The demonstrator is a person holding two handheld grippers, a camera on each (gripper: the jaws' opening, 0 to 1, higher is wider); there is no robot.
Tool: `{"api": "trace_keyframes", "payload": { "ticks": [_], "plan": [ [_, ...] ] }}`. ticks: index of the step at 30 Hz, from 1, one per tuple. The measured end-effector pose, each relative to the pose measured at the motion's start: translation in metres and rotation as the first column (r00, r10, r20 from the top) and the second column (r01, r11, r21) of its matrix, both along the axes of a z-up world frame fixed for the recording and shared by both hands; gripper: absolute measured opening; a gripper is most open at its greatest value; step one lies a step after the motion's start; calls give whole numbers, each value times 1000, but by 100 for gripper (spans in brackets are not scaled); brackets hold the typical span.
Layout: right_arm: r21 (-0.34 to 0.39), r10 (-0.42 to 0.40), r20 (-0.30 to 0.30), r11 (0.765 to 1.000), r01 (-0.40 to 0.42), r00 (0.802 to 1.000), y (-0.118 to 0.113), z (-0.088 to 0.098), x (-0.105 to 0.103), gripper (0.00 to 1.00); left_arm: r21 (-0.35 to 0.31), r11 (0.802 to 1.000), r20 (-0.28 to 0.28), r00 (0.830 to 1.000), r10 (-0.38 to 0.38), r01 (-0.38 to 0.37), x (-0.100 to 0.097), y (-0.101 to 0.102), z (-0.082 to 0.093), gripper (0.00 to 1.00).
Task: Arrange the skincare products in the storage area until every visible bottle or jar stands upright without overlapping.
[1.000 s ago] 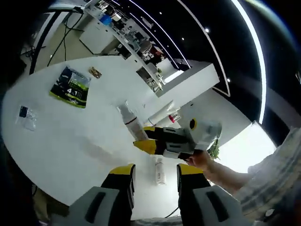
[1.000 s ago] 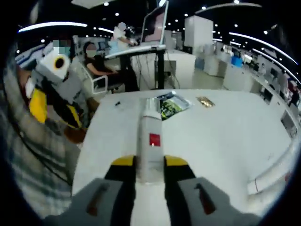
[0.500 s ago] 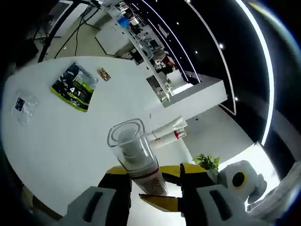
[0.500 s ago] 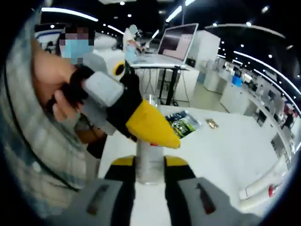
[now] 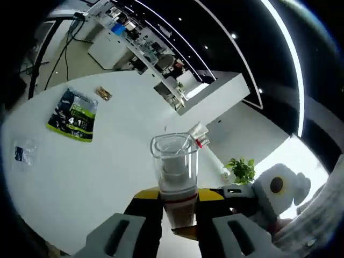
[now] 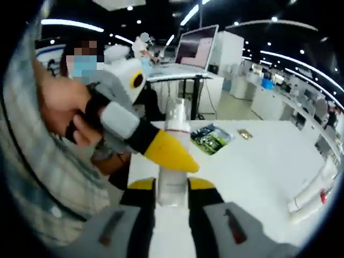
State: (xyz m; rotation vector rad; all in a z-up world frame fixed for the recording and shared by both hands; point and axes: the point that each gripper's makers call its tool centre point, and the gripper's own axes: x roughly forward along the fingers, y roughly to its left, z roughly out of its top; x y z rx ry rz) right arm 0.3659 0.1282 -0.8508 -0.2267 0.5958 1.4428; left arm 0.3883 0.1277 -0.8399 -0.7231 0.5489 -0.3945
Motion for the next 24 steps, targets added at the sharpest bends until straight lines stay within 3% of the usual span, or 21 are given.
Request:
{"api": "trace_keyframes", "payload": {
  "ticks": [1, 4, 6, 7, 9, 13, 14, 18, 24],
  "plan": [
    [35, -9, -37, 999, 10, 999, -6, 2, 2, 24, 38, 999, -3, 1000, -31, 32, -2, 0, -1, 22],
    [107, -9, -28, 994, 12, 1000, -22, 15, 8, 28, 134, 982, 42, 990, -136, 129, -4, -4, 5, 22],
    [155, 3, -51, 988, 5, 999, -31, 27, 8, 28, 185, 962, 49, 976, -212, 200, -7, -9, 4, 22],
    [198, -4, -94, 980, 23, 996, -33, 37, 9, 28, 229, 939, 50, 960, -275, 258, -10, -14, 1, 22],
    [260, 23, -118, 965, 8, 993, -33, 53, 7, 28, 259, 912, 41, 939, -341, 320, -14, -23, -2, 22],
    [248, 72, -68, 967, -53, 995, -32, 59, 6, 28, 268, 866, 67, 888, -454, 422, -19, -45, 4, 22],
    [242, 92, -58, 967, -76, 994, -30, 59, 3, 28, 272, 848, 73, 868, -490, 456, -21, -51, 5, 22],
    [227, 135, -46, 966, -121, 990, -28, 56, -4, 28, 292, 811, 69, 835, -546, 506, -25, -62, 4, 22],
    [219, 143, -62, 967, -126, 988, -33, 55, -7, 26, 332, 748, 58, 779, -624, 574, -32, -69, 3, 22]
  ]
}}
